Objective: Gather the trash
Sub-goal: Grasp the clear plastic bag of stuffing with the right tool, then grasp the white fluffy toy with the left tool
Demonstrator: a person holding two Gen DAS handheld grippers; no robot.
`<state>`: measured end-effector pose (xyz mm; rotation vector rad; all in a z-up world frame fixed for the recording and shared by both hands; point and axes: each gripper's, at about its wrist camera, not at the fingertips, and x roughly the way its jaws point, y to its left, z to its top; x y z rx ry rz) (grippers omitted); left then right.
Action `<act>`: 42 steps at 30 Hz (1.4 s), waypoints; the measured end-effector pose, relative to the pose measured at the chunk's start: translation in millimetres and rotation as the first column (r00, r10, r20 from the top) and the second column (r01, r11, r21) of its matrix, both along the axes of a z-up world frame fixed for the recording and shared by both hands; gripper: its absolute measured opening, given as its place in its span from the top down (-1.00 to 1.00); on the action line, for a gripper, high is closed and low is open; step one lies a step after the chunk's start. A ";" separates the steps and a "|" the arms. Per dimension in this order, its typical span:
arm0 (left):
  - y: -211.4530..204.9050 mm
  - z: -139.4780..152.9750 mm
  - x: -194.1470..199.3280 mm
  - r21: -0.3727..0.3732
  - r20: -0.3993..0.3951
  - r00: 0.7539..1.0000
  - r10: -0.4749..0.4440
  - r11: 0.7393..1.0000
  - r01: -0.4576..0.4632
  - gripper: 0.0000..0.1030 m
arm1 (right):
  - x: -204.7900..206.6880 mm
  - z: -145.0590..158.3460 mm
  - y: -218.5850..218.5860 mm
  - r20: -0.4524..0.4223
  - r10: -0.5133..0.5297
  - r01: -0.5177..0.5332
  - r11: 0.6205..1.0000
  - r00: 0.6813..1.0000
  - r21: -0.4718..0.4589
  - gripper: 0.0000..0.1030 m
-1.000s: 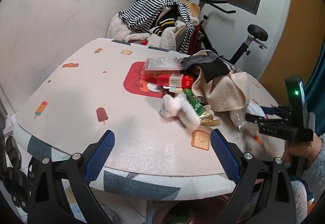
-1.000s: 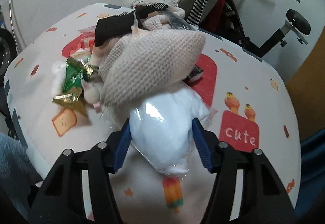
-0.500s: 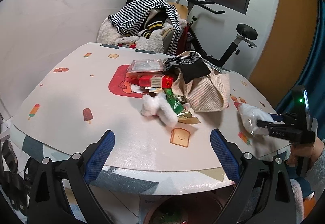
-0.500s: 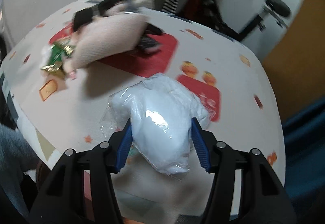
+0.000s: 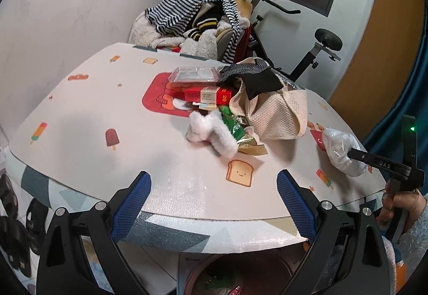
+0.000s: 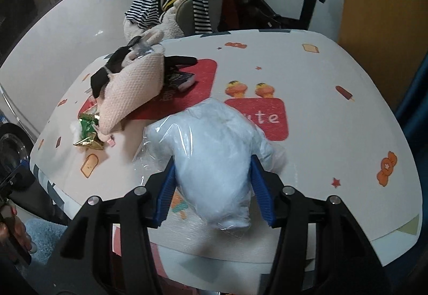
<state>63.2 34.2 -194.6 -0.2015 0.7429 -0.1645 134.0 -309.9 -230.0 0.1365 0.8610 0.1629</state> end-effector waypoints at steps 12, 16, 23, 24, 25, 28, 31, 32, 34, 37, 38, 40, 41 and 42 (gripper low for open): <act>22.0 -32.8 64.9 -0.201 -0.159 0.986 0.050 0.976 -0.081 -0.02 | -3.2 -4.9 30.3 0.017 0.024 -0.024 0.999 1.000 -0.028 -0.04; 33.5 -43.3 94.0 -0.281 -0.198 0.976 0.091 0.949 -0.146 -0.02 | -4.3 -5.9 32.0 0.019 0.026 -0.025 0.999 0.999 -0.034 -0.03; 33.3 -48.9 133.5 -0.298 -0.240 0.962 0.128 0.934 -0.198 0.19 | -3.2 -6.9 31.8 0.020 0.027 -0.026 0.999 0.999 -0.031 -0.03; 31.5 -50.5 137.4 -0.289 -0.245 0.961 0.127 0.937 -0.198 0.19 | -3.4 -7.2 31.7 0.021 0.027 -0.027 0.999 0.999 -0.031 -0.03; 29.9 -52.2 140.5 -0.281 -0.251 0.960 0.126 0.939 -0.197 0.20 | -3.6 -7.6 31.6 0.021 0.029 -0.028 0.999 0.999 -0.032 -0.03; 25.7 -53.5 143.6 -0.283 -0.231 0.968 0.095 0.946 -0.160 0.48 | -3.6 -7.2 31.2 0.020 0.029 -0.028 0.999 0.999 -0.032 -0.03; 17.5 -47.5 145.7 -0.179 -0.250 0.965 0.084 0.975 -0.131 0.79 | -3.2 -6.8 30.2 0.017 0.022 -0.022 0.999 1.000 -0.023 -0.03; 16.7 -45.0 144.4 -0.163 -0.247 0.966 0.079 0.979 -0.122 0.82 | -3.1 -6.4 30.0 0.017 0.021 -0.020 1.000 1.000 -0.023 -0.03; 15.9 -37.7 141.8 -0.120 -0.233 0.969 0.077 0.987 -0.108 0.83 | -3.5 -5.9 29.8 0.017 0.016 -0.016 1.000 1.000 -0.023 -0.03; 18.1 -22.2 135.5 -0.067 -0.192 0.979 0.063 0.995 -0.077 0.84 | -5.8 -5.1 28.5 0.016 0.010 -0.009 1.000 1.000 -0.011 -0.03; 19.4 -18.1 133.5 -0.060 -0.184 0.981 0.063 0.995 -0.075 0.84 | -6.9 -4.8 27.9 0.016 0.007 -0.007 1.000 1.000 -0.007 -0.03; 23.3 -10.8 129.3 -0.056 -0.170 0.983 0.063 0.996 -0.073 0.84 | -9.0 -3.4 27.1 0.017 0.004 -0.004 1.000 1.000 0.000 -0.03; 26.2 -6.3 126.3 -0.057 -0.161 0.985 0.064 0.996 -0.074 0.84 | -10.1 -2.6 26.8 0.018 0.003 -0.003 1.000 1.000 0.002 -0.03; 29.0 -2.7 123.1 -0.058 -0.155 0.986 0.065 0.996 -0.075 0.84 | -11.4 -1.9 26.6 0.018 0.002 -0.002 1.000 1.000 0.005 -0.03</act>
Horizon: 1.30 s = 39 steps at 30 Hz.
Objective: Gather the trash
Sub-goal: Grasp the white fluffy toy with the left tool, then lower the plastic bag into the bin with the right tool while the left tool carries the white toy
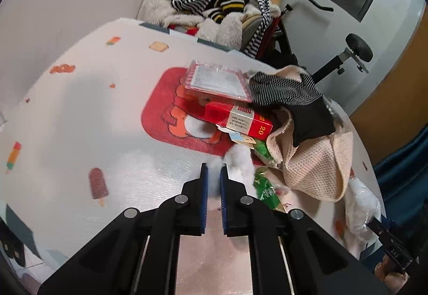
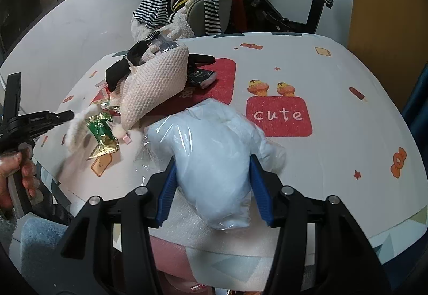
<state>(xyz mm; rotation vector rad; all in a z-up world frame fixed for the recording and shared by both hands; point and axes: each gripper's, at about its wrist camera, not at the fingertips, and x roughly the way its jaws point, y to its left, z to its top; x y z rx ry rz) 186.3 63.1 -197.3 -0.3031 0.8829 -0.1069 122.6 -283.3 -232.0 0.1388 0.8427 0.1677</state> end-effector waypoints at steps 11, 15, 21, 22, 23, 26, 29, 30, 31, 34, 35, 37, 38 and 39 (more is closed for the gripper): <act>19.1 48.2 -32.6 -0.018 0.085 0.995 -0.055 0.998 0.057 0.84 | -13.9 21.1 -4.0 0.033 -0.020 0.020 1.000 0.999 0.001 -0.03; 23.2 60.8 -44.2 -0.006 0.106 0.991 -0.076 0.997 0.077 0.84 | -16.0 25.2 -7.6 0.034 -0.037 0.036 0.999 0.999 0.021 -0.03; 26.2 61.5 -56.3 0.002 0.099 0.991 -0.093 0.996 0.093 0.84 | -20.4 26.1 -0.9 0.030 -0.035 0.034 0.999 0.999 0.028 -0.03; 25.5 61.0 -58.1 0.002 0.099 0.990 -0.097 0.995 0.097 0.84 | -21.8 26.9 1.4 0.032 -0.030 0.029 0.999 0.999 0.026 -0.03; 24.1 60.3 -61.5 0.001 0.098 0.990 -0.105 0.994 0.106 0.84 | -22.8 27.4 3.2 0.033 -0.026 0.025 0.999 0.999 0.024 -0.03; 18.0 55.4 -72.2 0.004 0.093 0.987 -0.128 0.992 0.128 0.84 | -26.7 29.3 9.0 0.036 -0.010 0.010 1.000 0.999 0.021 -0.03; 12.2 50.1 -83.3 -0.003 0.087 0.986 -0.143 0.990 0.144 0.84 | -32.9 31.8 14.2 0.039 0.006 -0.007 1.000 0.999 0.018 -0.03; 9.8 48.3 -88.0 -0.008 0.085 0.985 -0.150 0.989 0.151 0.84 | -35.2 32.8 15.7 0.041 0.011 -0.012 1.000 0.999 0.018 -0.03; 8.4 46.5 -90.8 -0.011 0.084 0.985 -0.153 0.988 0.155 0.84 | -39.0 34.1 17.5 0.044 0.021 -0.022 1.000 0.999 0.018 -0.03; -0.1 42.6 -105.6 -0.022 0.079 0.980 -0.180 0.983 0.183 0.84 | -49.1 37.1 21.9 0.052 0.047 -0.047 0.999 0.998 0.014 -0.03; -2.7 41.7 -109.3 -0.022 0.079 0.979 -0.187 0.982 0.190 0.84 | -53.0 37.8 23.3 0.054 0.056 -0.056 0.998 0.997 0.012 -0.03; -8.0 40.6 -118.7 -0.020 0.080 0.976 -0.203 0.979 0.205 0.84 | -62.0 38.8 26.3 0.054 0.079 -0.079 0.997 0.995 0.008 -0.03; -10.0 39.8 -123.8 -0.022 0.081 0.974 -0.210 0.977 0.213 0.84 | -66.3 38.8 27.7 0.053 0.090 -0.090 0.996 0.995 0.005 -0.03; -11.4 39.2 -128.2 -0.026 0.083 0.973 -0.215 0.976 0.218 0.84 | -71.9 38.6 29.7 0.051 0.103 -0.104 0.995 0.993 0.002 -0.03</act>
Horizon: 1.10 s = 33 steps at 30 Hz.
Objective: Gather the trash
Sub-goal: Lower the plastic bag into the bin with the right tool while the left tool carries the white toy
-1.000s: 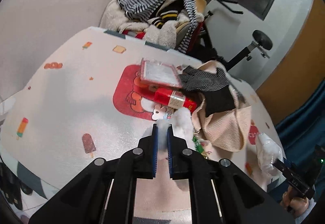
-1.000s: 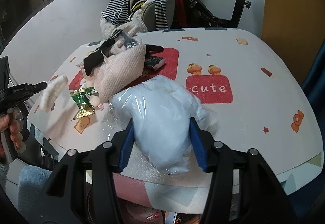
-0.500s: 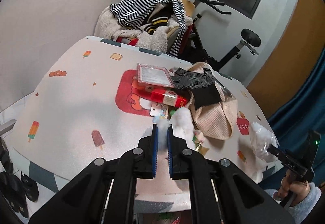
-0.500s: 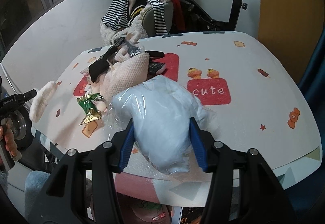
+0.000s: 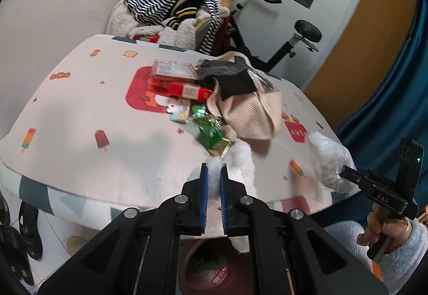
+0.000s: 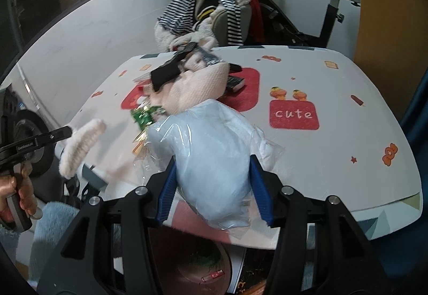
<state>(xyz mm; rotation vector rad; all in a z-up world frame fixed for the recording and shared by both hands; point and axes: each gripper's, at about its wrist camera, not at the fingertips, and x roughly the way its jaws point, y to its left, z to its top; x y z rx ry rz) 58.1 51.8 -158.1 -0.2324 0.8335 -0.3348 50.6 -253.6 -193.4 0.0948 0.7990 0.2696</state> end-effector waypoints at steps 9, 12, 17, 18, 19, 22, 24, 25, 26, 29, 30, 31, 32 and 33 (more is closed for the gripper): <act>-0.8 -9.8 -30.2 -0.007 -0.004 1.000 -0.009 1.000 0.009 0.84 | -38.8 -16.1 16.6 -0.043 0.073 -0.073 0.997 0.996 -0.014 -0.03; 2.5 -14.7 -35.8 0.000 -0.010 1.000 -0.004 1.000 0.004 0.84 | -47.5 -28.6 26.5 -0.072 0.103 -0.105 0.994 0.992 -0.023 -0.03; 9.0 -23.1 -41.1 -0.003 -0.026 1.000 0.006 1.000 -0.006 0.84 | -58.0 -50.1 45.7 -0.114 0.148 -0.155 0.986 0.982 -0.054 -0.03; 9.9 -25.0 -42.2 -0.002 -0.030 1.000 0.008 1.000 -0.008 0.84 | -59.5 -52.8 50.5 -0.118 0.156 -0.165 0.984 0.981 -0.069 -0.03; 10.7 -26.6 -43.3 -0.001 -0.031 0.999 0.010 1.000 -0.010 0.84 | -61.1 -54.1 52.4 -0.118 0.160 -0.170 0.983 0.980 -0.076 -0.03; 12.0 -29.2 -45.6 -0.001 -0.034 0.999 0.013 1.000 -0.013 0.84 | -64.7 -54.3 59.8 -0.117 0.182 -0.192 0.978 0.976 -0.083 -0.03; 13.5 -30.2 -46.1 -0.003 -0.036 0.999 0.014 1.000 -0.014 0.84 | -65.9 -52.6 62.0 -0.119 0.194 -0.204 0.976 0.974 -0.075 -0.03; 14.6 -30.9 -46.3 -0.004 -0.037 0.999 0.015 1.000 -0.015 0.84 | -66.9 -52.3 63.2 -0.123 0.201 -0.210 0.976 0.972 -0.063 -0.03; 15.2 -31.2 -46.7 -0.006 -0.038 0.999 0.015 1.000 -0.015 0.84 | -67.3 -52.5 63.7 -0.128 0.205 -0.213 0.976 0.970 -0.053 -0.03; 17.0 -32.8 -47.6 -0.010 -0.041 0.999 0.016 1.000 -0.016 0.84 | -70.2 -55.9 67.9 -0.151 0.221 -0.227 0.974 0.964 -0.022 -0.03; 17.2 -33.7 -48.1 -0.010 -0.043 0.999 0.016 1.000 -0.016 0.84 | -71.4 -58.7 70.2 -0.161 0.228 -0.234 0.972 0.960 -0.019 -0.03; 16.9 -34.2 -48.2 -0.010 -0.045 0.999 0.016 1.000 -0.016 0.84 | -72.0 -63.8 73.2 -0.183 0.237 -0.244 0.970 0.954 -0.019 -0.03; 16.9 -35.4 -48.9 -0.010 -0.046 0.999 0.015 1.000 -0.015 0.84 | -71.5 -67.1 75.2 -0.196 0.239 -0.247 0.969 0.951 -0.019 -0.03; 16.8 -36.5 -49.4 -0.010 -0.047 0.999 0.014 1.000 -0.015 0.84 | -71.5 -70.4 76.9 -0.207 0.242 -0.251 0.968 0.948 -0.019 -0.03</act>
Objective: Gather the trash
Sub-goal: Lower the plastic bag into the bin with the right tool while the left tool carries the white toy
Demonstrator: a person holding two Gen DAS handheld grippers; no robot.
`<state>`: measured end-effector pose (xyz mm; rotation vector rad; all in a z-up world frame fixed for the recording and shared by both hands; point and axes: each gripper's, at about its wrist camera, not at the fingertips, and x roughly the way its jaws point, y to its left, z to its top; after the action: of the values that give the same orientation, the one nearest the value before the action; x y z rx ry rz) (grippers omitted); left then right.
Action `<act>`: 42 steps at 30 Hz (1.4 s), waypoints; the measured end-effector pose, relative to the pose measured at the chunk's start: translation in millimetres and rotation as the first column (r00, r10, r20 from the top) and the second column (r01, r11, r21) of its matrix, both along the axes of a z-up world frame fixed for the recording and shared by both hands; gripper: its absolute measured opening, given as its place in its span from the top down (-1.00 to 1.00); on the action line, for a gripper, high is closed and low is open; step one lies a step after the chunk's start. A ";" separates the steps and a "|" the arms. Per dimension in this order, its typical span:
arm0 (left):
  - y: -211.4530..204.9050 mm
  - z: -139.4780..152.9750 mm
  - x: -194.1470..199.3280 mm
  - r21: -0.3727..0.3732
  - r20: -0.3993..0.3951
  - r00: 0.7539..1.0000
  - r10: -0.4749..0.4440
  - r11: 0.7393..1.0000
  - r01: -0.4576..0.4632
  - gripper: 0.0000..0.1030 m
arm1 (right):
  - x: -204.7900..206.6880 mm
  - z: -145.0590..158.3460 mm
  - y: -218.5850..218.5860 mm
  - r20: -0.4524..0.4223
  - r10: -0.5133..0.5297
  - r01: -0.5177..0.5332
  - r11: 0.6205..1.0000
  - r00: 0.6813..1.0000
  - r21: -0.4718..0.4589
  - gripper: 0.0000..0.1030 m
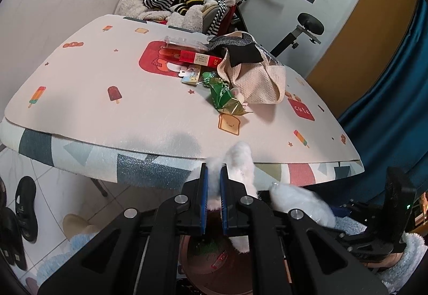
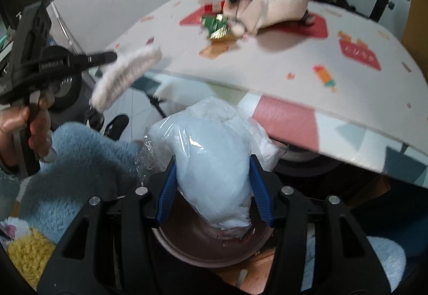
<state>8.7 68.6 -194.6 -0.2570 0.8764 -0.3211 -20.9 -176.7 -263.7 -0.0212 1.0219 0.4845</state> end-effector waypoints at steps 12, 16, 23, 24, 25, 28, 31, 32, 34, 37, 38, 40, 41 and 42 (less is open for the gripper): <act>-4.0 -19.4 -4.8 0.004 -0.042 0.999 -0.015 1.000 0.015 0.84 | 16.0 -65.3 9.1 -0.245 -0.015 0.012 1.000 0.969 -0.012 -0.03; -7.1 -24.4 -7.7 0.011 -0.052 0.998 -0.028 1.000 0.029 0.84 | 17.4 -78.8 8.5 -0.280 -0.050 0.038 0.998 0.959 -0.046 -0.15; -16.4 -28.9 -12.1 0.038 -0.056 0.997 -0.062 0.997 0.064 0.84 | 20.5 -52.5 -6.9 -0.192 -0.109 0.110 0.994 0.975 -0.006 -0.63; -17.7 -29.6 -12.9 0.040 -0.058 0.996 -0.065 0.997 0.067 0.84 | 20.1 -45.8 -9.4 -0.165 -0.121 0.121 0.993 0.979 -0.008 -0.70; -18.7 -30.4 -13.1 0.041 -0.060 0.996 -0.068 0.997 0.070 0.84 | 19.7 -39.9 -12.2 -0.141 -0.130 0.130 0.991 0.981 -0.010 -0.74; -23.4 -32.4 -14.8 0.049 -0.064 0.995 -0.081 0.995 0.085 0.83 | 21.9 -19.2 -18.9 -0.063 -0.150 0.149 0.989 0.987 -0.014 -0.83; -29.9 -34.4 -16.4 0.073 -0.071 0.992 -0.104 0.991 0.109 0.83 | 26.6 -1.7 -26.5 0.006 -0.167 0.167 0.986 0.986 -0.012 -0.88; -31.4 -35.0 -16.6 0.077 -0.073 0.991 -0.108 0.991 0.114 0.83 | 27.5 5.0 -30.2 0.027 -0.173 0.174 0.985 0.984 -0.013 -0.88; -34.8 -36.3 -17.5 0.085 -0.079 0.990 -0.118 0.989 0.125 0.83 | 30.1 18.5 -37.0 0.076 -0.192 0.194 0.981 0.978 -0.014 -0.89; -39.2 -38.5 -17.8 0.092 -0.091 0.988 -0.129 0.986 0.137 0.83 | 33.0 30.9 -45.4 0.116 -0.212 0.215 0.976 0.970 -0.013 -0.89; -40.8 -39.3 -18.0 0.094 -0.094 0.987 -0.132 0.986 0.141 0.83 | 33.8 34.2 -46.4 0.127 -0.217 0.221 0.975 0.968 -0.014 -0.89; -45.8 -41.8 -18.8 0.105 -0.102 0.984 -0.146 0.982 0.156 0.83 | 34.5 40.0 -52.4 0.149 -0.226 0.231 0.973 0.963 -0.017 -0.89; -47.7 -42.8 -19.4 0.109 -0.105 0.983 -0.151 0.981 0.162 0.83 | 34.4 40.5 -53.1 0.154 -0.228 0.234 0.972 0.961 -0.016 -0.89; -50.1 -44.1 -19.9 0.115 -0.109 0.982 -0.157 0.979 0.170 0.83 | 35.4 42.0 -56.1 0.157 -0.233 0.239 0.971 0.960 -0.015 -0.89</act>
<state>-11.2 18.5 -238.6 -0.0861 1.0147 -0.4079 14.6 -232.8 -221.8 0.0323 0.8666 0.2432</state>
